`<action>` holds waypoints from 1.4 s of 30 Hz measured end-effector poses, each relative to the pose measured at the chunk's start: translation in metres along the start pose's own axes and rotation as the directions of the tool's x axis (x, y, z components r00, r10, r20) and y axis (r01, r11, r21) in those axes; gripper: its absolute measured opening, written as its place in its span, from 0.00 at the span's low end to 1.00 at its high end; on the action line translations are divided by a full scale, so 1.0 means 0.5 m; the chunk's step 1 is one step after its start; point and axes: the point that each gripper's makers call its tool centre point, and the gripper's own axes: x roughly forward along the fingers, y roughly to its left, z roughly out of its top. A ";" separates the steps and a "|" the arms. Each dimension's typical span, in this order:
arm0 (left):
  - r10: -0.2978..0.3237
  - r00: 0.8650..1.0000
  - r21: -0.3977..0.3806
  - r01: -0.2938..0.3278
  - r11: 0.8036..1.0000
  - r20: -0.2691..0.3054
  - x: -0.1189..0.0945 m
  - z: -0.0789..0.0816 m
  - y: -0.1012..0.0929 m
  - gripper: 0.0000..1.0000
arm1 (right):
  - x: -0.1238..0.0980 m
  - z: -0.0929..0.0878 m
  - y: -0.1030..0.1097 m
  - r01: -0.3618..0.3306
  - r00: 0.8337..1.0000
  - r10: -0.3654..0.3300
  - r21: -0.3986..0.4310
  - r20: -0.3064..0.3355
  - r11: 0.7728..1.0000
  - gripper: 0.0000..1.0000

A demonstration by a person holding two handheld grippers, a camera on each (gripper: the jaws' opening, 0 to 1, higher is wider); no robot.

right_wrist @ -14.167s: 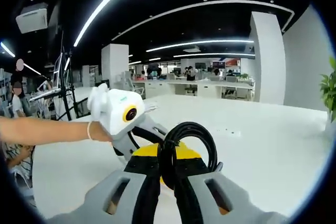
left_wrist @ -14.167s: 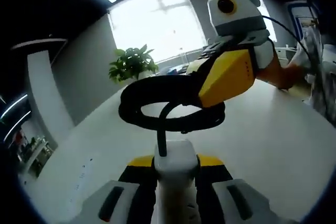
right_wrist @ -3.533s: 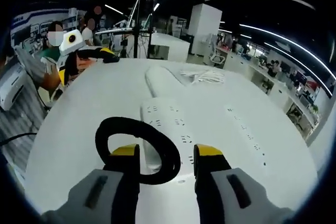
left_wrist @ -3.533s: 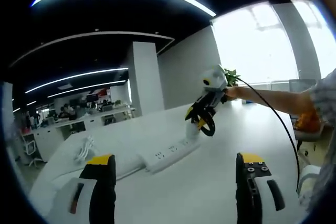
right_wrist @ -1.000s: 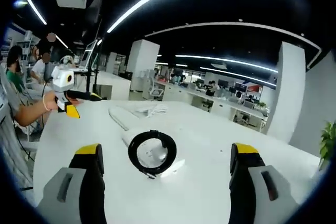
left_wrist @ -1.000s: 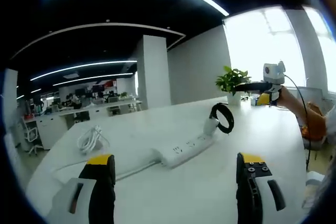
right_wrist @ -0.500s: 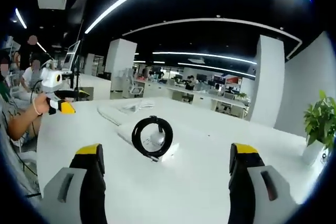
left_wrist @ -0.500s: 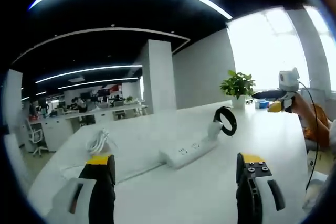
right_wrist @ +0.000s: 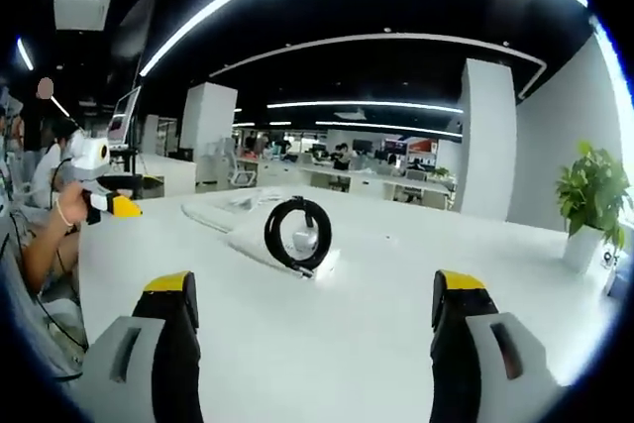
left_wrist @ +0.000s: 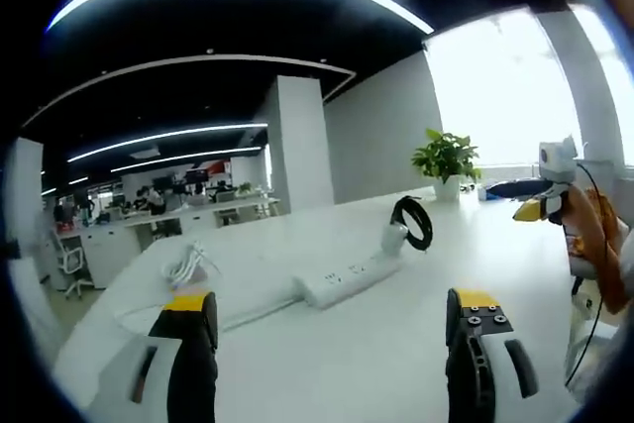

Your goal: Straighten the power strip on the desk, plug the charger into it

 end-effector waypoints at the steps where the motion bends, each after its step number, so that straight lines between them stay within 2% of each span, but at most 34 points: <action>1: 0.004 1.000 -0.003 -0.004 1.000 0.000 -0.002 -0.004 0.000 0.98 | -0.006 -0.003 0.003 -0.001 1.000 0.001 -0.001 -0.001 1.000 0.97; 10: 0.029 1.000 -0.056 -0.029 0.998 -0.006 -0.021 -0.040 -0.004 0.98 | -0.047 -0.032 0.009 0.039 0.999 -0.039 0.012 -0.010 0.999 0.97; 20: 0.068 0.998 -0.082 -0.067 0.994 0.005 -0.050 -0.053 -0.006 0.98 | -0.083 -0.078 0.004 0.091 0.995 -0.089 0.044 -0.053 0.995 0.97; 23: 0.078 0.997 -0.089 -0.076 0.993 0.009 -0.056 -0.058 -0.008 0.98 | -0.097 -0.091 0.005 0.109 0.992 -0.104 0.058 -0.074 0.992 0.97; 30: 0.075 0.997 -0.123 -0.072 0.990 0.026 -0.075 -0.069 -0.021 0.98 | -0.132 -0.105 0.005 0.166 0.985 -0.160 0.108 -0.061 0.980 0.97; 34: 0.098 0.995 -0.154 -0.092 0.984 0.031 -0.086 -0.078 -0.016 0.98 | -0.148 -0.130 0.003 0.209 0.973 -0.201 0.070 -0.110 0.975 0.97; 37: 0.114 0.993 -0.161 -0.108 0.981 0.024 -0.093 -0.087 -0.012 0.98 | -0.153 -0.137 0.005 0.215 0.971 -0.207 0.059 -0.124 0.975 0.97; 42: 0.129 0.991 -0.161 -0.126 0.979 0.014 -0.100 -0.097 -0.011 0.98 | -0.155 -0.139 0.011 0.200 0.975 -0.189 0.084 -0.119 0.976 0.97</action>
